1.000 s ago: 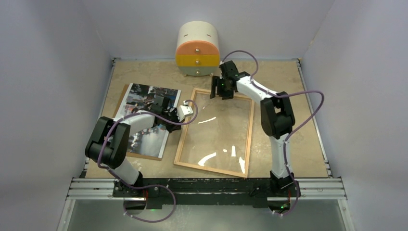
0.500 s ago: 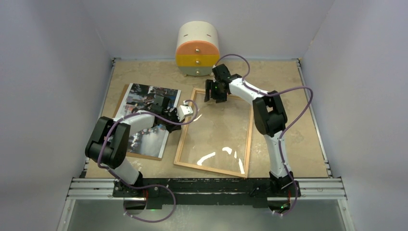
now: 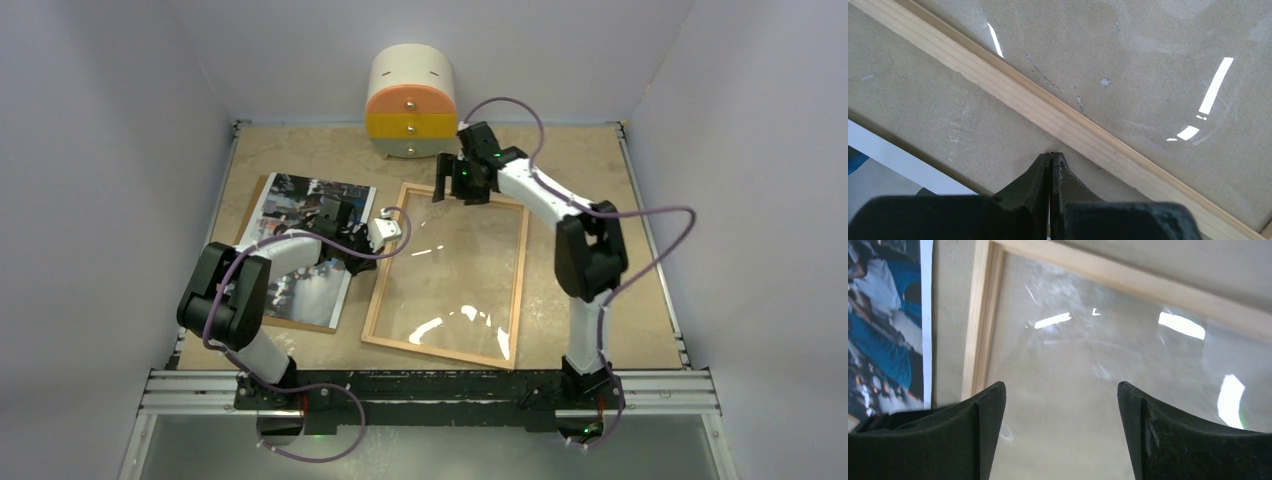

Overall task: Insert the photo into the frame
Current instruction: Adjust the photo frame item on the photo frame, then pick up the photo frame from the center of the board.

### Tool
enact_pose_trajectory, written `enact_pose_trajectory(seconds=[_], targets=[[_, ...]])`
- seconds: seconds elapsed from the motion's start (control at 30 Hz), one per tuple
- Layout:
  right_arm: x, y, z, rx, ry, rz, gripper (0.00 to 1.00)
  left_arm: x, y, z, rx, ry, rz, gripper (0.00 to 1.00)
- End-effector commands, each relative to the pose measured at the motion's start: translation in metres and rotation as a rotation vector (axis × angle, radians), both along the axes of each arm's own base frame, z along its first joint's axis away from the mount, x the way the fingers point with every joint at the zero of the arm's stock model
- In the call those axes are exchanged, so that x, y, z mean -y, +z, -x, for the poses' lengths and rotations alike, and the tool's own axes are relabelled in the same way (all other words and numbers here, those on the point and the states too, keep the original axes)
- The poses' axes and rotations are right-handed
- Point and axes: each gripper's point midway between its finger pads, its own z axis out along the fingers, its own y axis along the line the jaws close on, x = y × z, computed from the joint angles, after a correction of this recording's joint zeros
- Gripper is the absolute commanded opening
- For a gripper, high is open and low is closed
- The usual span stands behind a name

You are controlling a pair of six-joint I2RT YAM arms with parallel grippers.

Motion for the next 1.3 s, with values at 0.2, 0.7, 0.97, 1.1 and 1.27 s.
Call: enact_pose_trajectory(seconds=[0.2,0.7,0.97,1.1,1.27], targets=[[0.151,0.037,0.082,0.093,-0.395,0.100,0.99,-0.023,-0.029,0.009,-0.085,0.092,-0.109,0.00],[0.149,-0.064,0.162,-0.108,-0.368,0.021,0.99,-0.024,-0.056,-0.010,-0.098,0.150,-0.179,0.00],[0.090,-0.047,0.167,-0.135,-0.251,-0.328,0.99,-0.019,-0.062,-0.013,-0.105,0.113,-0.256,0.00],[0.060,0.006,0.162,-0.068,-0.186,-0.568,0.98,-0.015,-0.066,-0.012,-0.121,0.088,-0.295,0.00],[0.041,0.082,0.164,0.058,-0.108,-0.832,0.97,-0.010,-0.066,-0.005,-0.138,0.051,-0.319,0.00]])
